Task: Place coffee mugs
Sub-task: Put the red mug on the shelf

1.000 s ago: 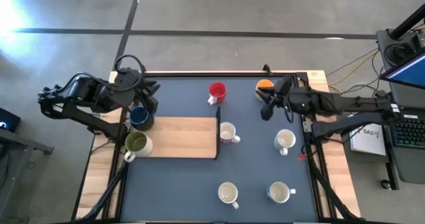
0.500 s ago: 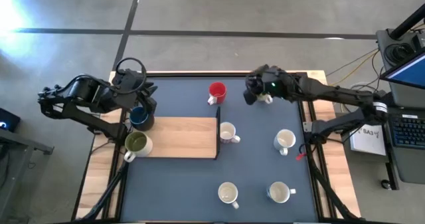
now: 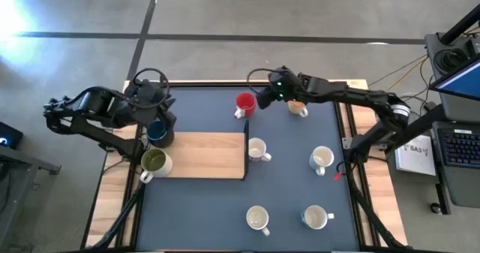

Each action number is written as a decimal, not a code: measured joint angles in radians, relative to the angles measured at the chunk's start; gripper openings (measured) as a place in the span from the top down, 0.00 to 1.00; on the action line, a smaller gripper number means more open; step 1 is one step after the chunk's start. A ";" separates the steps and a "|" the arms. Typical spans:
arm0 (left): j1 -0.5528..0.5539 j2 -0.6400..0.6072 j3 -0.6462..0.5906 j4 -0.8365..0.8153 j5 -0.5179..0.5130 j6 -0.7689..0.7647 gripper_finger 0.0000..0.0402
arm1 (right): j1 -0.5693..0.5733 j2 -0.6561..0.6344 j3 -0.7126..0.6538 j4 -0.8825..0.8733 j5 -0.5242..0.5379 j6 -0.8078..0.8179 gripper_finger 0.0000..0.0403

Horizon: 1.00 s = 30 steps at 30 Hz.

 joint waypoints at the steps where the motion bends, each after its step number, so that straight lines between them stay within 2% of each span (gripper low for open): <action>1: 0.000 0.000 0.000 -0.007 0.000 0.000 0.82 | -0.005 0.018 0.010 -0.001 -0.001 0.023 0.72; 5: 0.000 -0.001 0.000 -0.027 0.006 0.000 0.82 | -0.034 0.086 0.053 -0.009 -0.024 0.114 0.66; 9: 0.000 -0.002 0.000 -0.052 0.006 0.007 0.82 | -0.053 0.144 0.091 -0.006 -0.047 0.166 0.65; 17: 0.000 -0.003 -0.001 -0.102 0.007 0.007 0.82 | -0.052 0.251 0.144 -0.015 -0.087 0.194 0.65; 30: 0.000 -0.006 -0.001 -0.127 0.026 0.007 0.82 | -0.050 0.320 0.156 -0.034 -0.105 0.209 0.65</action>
